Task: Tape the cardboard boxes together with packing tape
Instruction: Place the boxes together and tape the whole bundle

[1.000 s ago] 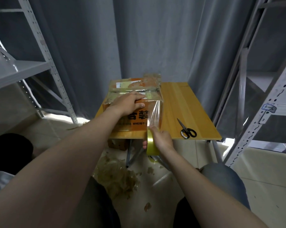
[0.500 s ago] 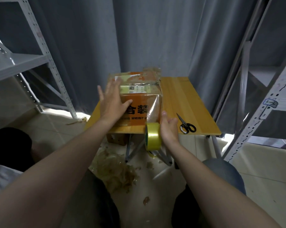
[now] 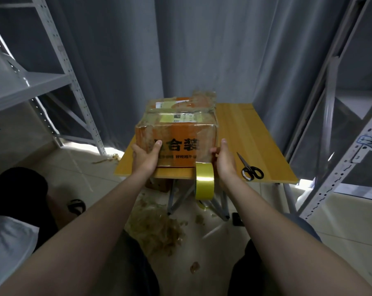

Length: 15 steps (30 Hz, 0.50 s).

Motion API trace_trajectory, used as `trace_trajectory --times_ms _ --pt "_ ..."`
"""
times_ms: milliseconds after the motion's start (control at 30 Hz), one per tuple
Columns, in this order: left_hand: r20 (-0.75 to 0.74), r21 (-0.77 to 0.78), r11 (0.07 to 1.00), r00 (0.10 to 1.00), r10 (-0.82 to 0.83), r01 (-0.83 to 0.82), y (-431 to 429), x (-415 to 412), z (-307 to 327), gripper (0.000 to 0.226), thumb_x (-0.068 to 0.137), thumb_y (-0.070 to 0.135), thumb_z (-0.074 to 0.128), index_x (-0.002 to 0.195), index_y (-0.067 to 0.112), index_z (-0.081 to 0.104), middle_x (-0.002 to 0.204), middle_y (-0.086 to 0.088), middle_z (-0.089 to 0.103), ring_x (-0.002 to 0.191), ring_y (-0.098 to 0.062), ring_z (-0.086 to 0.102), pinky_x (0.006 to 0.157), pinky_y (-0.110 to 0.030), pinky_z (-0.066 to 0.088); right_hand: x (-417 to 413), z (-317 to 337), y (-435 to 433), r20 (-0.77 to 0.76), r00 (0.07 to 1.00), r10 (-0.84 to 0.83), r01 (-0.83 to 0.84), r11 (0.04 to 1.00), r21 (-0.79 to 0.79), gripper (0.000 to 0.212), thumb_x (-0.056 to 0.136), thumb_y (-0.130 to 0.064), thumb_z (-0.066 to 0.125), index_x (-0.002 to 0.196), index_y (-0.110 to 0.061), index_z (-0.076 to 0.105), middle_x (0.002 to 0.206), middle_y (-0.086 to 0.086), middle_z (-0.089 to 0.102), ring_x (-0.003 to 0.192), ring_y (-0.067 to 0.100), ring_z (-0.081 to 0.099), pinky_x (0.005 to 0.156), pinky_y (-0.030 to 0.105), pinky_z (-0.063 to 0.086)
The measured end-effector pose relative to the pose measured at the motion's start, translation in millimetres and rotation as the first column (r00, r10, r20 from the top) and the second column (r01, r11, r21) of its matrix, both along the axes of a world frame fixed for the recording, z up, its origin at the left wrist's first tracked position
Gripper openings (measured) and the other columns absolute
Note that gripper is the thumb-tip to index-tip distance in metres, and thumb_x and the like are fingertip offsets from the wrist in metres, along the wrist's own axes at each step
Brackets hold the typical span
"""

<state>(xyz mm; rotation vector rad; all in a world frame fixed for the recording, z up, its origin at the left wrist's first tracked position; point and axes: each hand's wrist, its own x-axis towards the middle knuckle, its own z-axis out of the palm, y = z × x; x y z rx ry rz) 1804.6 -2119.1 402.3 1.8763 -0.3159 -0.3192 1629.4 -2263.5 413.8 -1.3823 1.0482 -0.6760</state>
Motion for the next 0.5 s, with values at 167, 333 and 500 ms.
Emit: trace_trajectory --times_ms 167,333,500 --pt "0.019 0.027 0.999 0.999 0.045 -0.046 -1 0 28 0.095 0.087 0.069 0.066 0.154 0.016 0.024 0.154 -0.012 0.045 0.14 -0.04 0.046 0.116 -0.055 0.039 -5 16 12 0.136 0.991 0.0 0.013 0.995 -0.096 0.029 0.109 -0.052 0.038 0.101 -0.03 0.054 0.094 -0.018 0.057 0.086 0.002 0.053 0.067 0.024 0.036" --pt "0.018 0.079 0.991 0.994 0.106 -0.107 2 -4 63 0.091 0.089 0.068 0.064 0.152 0.015 0.023 0.156 -0.016 0.042 0.142 -0.044 0.041 0.117 -0.058 0.034 -16 45 19 0.237 0.97 0.051 -0.012 0.986 -0.165 0.029 0.109 -0.048 0.044 0.095 -0.027 0.06 0.093 -0.011 0.067 0.085 0.003 0.062 0.069 0.026 0.042" --pt "0.09 0.119 0.98 0.985 0.15 -0.16 10 -1 92 0.096 0.09 0.069 0.06 0.154 0.015 0.011 0.155 -0.016 0.044 0.142 -0.046 0.04 0.12 -0.058 0.028 -21 66 23 0.318 0.947 0.04 0.013 0.986 -0.164 0.042 0.108 -0.053 0.039 0.088 -0.023 0.06 0.101 -0.002 0.072 0.102 0.017 0.067 0.081 0.033 0.044"
